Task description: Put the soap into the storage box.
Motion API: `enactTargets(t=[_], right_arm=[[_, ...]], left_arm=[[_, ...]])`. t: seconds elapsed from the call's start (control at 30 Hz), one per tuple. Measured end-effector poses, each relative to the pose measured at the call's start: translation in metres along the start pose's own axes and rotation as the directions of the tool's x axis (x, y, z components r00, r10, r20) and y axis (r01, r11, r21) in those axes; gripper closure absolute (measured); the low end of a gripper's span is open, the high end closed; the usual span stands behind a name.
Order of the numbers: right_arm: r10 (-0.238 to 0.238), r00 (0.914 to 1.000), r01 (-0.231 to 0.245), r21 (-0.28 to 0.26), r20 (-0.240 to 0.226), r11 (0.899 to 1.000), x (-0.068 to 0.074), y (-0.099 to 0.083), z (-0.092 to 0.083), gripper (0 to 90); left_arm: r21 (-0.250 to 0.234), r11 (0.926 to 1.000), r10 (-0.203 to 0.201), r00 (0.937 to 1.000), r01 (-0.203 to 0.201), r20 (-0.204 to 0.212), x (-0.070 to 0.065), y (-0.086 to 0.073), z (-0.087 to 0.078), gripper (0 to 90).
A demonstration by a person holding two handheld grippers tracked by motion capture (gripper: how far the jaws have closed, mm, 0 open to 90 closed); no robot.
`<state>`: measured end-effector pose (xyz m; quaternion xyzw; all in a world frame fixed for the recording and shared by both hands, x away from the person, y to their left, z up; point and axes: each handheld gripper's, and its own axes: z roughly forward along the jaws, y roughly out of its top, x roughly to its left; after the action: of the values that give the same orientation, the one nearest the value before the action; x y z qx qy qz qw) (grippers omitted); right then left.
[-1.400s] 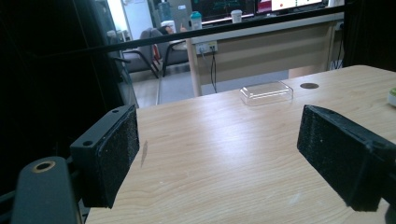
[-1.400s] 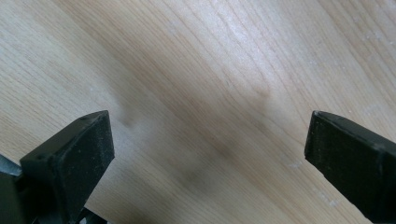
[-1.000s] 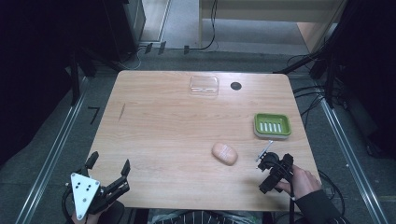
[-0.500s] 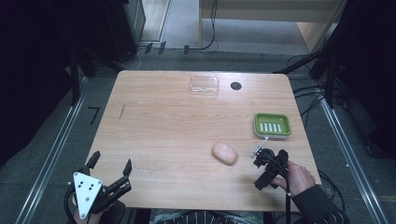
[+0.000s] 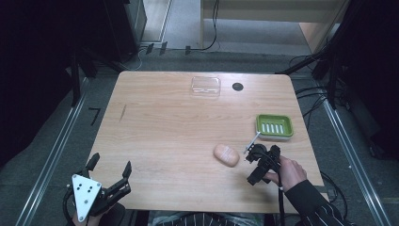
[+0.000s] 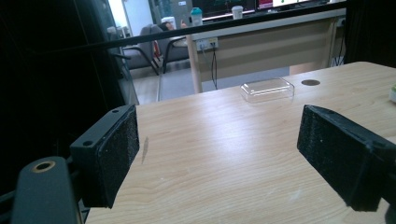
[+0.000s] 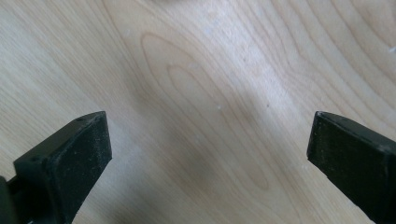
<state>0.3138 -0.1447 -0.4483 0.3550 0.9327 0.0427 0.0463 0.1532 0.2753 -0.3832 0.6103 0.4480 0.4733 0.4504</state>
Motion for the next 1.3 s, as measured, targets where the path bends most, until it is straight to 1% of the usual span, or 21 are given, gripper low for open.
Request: enactTargets(t=[0.27, 0.33, 0.4, 0.47, 0.5, 0.53, 0.57, 0.6, 0.67, 0.73, 1.1, 1.17, 1.2, 1.3], right_arm=[[0.002, 1.0000, -0.002, -0.014, -0.007, 1.000, -0.001, 0.011, 0.000, 0.0], [-0.002, 0.9999, 0.002, -0.016, -0.011, 1.000, 0.000, 0.016, 0.001, 0.0], [-0.005, 0.9999, 0.005, -0.018, -0.014, 1.000, -0.001, 0.019, 0.001, 0.0], [-0.009, 0.9999, 0.009, -0.015, -0.013, 1.000, -0.001, 0.021, 0.001, 0.0], [-0.007, 0.9998, 0.006, -0.022, -0.019, 1.000, 0.000, 0.024, 0.001, 0.0], [-0.011, 0.9998, 0.011, -0.014, -0.019, 1.000, 0.000, 0.025, 0.001, 0.0], [-0.010, 0.9998, 0.010, -0.020, -0.018, 1.000, 0.000, 0.027, 0.001, 0.0], [-0.016, 0.9996, 0.016, -0.020, -0.022, 1.000, 0.000, 0.028, 0.001, 0.0], [-0.013, 0.9997, 0.012, -0.019, -0.019, 1.000, 0.001, 0.030, 0.001, 0.0], [-0.016, 0.9996, 0.015, -0.026, -0.024, 1.000, 0.001, 0.035, 0.000, 0.0], [-0.021, 0.9983, 0.018, -0.046, -0.054, 0.999, 0.000, 0.052, 0.000, 0.0], [-0.014, 0.9984, 0.012, -0.046, -0.055, 0.999, 0.000, 0.053, 0.001, 0.0], [-0.026, 0.9980, 0.023, -0.043, -0.057, 0.999, 0.000, 0.056, 0.002, 0.0], [-0.028, 0.9974, 0.026, -0.045, -0.066, 0.999, 0.001, 0.060, 0.003, 0.1]], left_arm=[[-0.001, 1.0000, -0.006, 1.0000, 0.006, -0.004, 0.001, 0.000, -0.001, 13.3], [0.002, 1.0000, 0.004, 1.0000, -0.004, 0.004, -0.001, 0.000, 0.000, 13.3], [0.003, 1.0000, 0.006, 1.0000, -0.006, 0.004, -0.001, 0.000, 0.000, 13.3], [0.003, 1.0000, 0.005, 1.0000, -0.005, 0.003, 0.000, 0.000, 0.000, 13.4], [-0.002, 1.0000, -0.001, 1.0000, 0.001, -0.002, 0.001, -0.001, -0.001, 13.3], [-0.002, 1.0000, -0.001, 1.0000, 0.001, -0.002, 0.001, -0.001, -0.001, 13.3], [-0.001, 1.0000, -0.009, 0.9999, 0.009, -0.006, 0.002, -0.001, -0.002, 13.3], [-0.001, 0.9999, -0.011, 0.9999, 0.011, -0.005, 0.002, -0.001, -0.002, 13.3], [-0.003, 0.9999, -0.010, 0.9999, 0.010, -0.005, 0.002, -0.001, -0.002, 13.3], [0.000, 1.0000, 0.005, 1.0000, -0.005, 0.004, 0.000, 0.000, -0.001, 13.3], [-0.001, 1.0000, 0.000, 1.0000, 0.000, 0.001, 0.001, 0.000, -0.001, 13.3], [-0.001, 1.0000, 0.000, 1.0000, 0.000, 0.001, 0.000, 0.000, -0.001, 13.4], [0.000, 1.0000, 0.003, 1.0000, -0.003, 0.003, 0.000, 0.000, -0.001, 13.3], [-0.002, 1.0000, -0.001, 1.0000, 0.001, -0.001, 0.001, 0.000, -0.001, 13.3]])
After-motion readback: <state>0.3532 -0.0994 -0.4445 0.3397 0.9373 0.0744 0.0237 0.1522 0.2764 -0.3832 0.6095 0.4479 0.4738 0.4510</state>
